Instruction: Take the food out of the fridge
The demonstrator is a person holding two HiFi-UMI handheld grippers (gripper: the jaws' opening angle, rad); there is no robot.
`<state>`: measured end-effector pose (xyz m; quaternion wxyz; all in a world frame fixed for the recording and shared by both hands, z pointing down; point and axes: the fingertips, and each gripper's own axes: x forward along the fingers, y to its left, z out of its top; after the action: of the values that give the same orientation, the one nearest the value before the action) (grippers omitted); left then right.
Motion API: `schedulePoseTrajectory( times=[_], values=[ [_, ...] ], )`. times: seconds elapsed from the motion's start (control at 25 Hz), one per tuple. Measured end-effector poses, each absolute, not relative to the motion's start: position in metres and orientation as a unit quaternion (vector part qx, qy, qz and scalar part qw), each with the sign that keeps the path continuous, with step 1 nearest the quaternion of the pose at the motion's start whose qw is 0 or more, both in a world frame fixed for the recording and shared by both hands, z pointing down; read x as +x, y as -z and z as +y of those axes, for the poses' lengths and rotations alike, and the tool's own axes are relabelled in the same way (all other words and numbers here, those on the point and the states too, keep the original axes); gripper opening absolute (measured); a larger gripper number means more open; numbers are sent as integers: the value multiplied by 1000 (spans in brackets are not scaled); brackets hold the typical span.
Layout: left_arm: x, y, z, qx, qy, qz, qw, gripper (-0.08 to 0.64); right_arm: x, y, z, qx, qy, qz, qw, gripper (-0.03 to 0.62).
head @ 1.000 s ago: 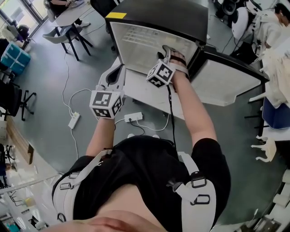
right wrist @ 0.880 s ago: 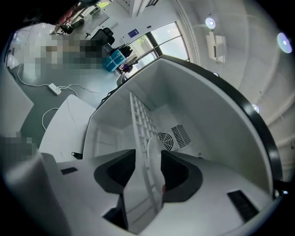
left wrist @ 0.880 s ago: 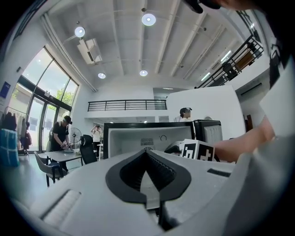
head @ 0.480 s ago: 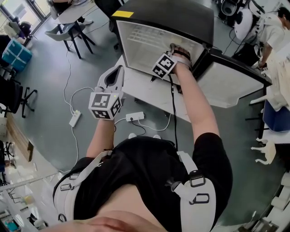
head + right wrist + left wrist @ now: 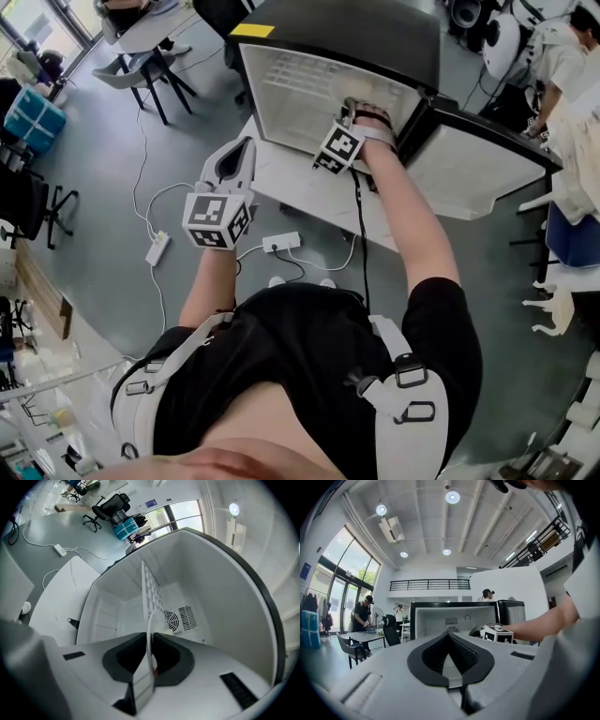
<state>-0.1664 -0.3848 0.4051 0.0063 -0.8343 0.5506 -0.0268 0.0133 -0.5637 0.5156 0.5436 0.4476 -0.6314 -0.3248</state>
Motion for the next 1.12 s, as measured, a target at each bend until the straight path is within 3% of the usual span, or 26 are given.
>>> schedulePoseTrajectory(
  times=[0.32,1.12],
  values=[
    [-152,-405,-382,-843,29,537,9,-6,1,-505,-535,428,378,-631,525,23],
    [-154,-406,-378,-842,32,538,8,-6,-38,-422,-427,367,516,-656,411,23]
  ],
)
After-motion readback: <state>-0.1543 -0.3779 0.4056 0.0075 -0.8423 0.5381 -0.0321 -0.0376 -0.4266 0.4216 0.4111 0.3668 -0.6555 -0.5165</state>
